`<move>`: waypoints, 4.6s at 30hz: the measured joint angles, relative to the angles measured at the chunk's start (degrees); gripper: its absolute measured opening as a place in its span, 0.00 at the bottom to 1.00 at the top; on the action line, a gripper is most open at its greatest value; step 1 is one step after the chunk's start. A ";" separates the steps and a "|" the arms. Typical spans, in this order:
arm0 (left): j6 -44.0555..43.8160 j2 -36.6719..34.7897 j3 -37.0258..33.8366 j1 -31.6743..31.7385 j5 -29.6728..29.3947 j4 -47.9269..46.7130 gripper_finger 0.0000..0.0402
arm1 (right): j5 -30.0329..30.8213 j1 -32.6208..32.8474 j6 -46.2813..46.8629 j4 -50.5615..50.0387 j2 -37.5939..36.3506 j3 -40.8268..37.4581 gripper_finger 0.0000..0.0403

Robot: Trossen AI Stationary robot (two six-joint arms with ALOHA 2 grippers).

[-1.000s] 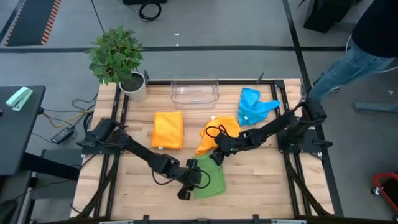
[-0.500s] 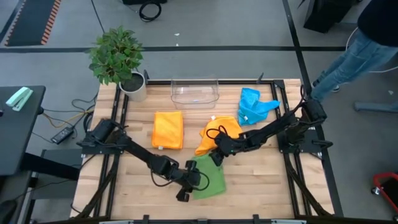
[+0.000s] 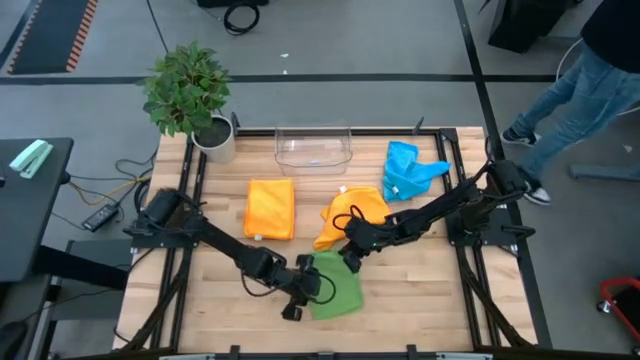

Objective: Fold microfiber towels
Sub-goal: Fold the green microfiber cloth

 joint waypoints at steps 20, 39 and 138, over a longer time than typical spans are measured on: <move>12.55 -23.84 -0.09 11.37 5.00 14.48 0.46 | -5.49 7.70 -13.55 -48.03 -18.31 39.22 0.00; 12.85 -9.12 9.12 22.12 38.63 25.48 0.47 | -6.47 6.59 -7.27 -53.32 -18.51 41.61 0.00; 2.41 7.04 67.25 5.85 -32.39 -61.00 0.02 | 9.43 6.32 -13.72 -83.91 -32.82 54.52 0.00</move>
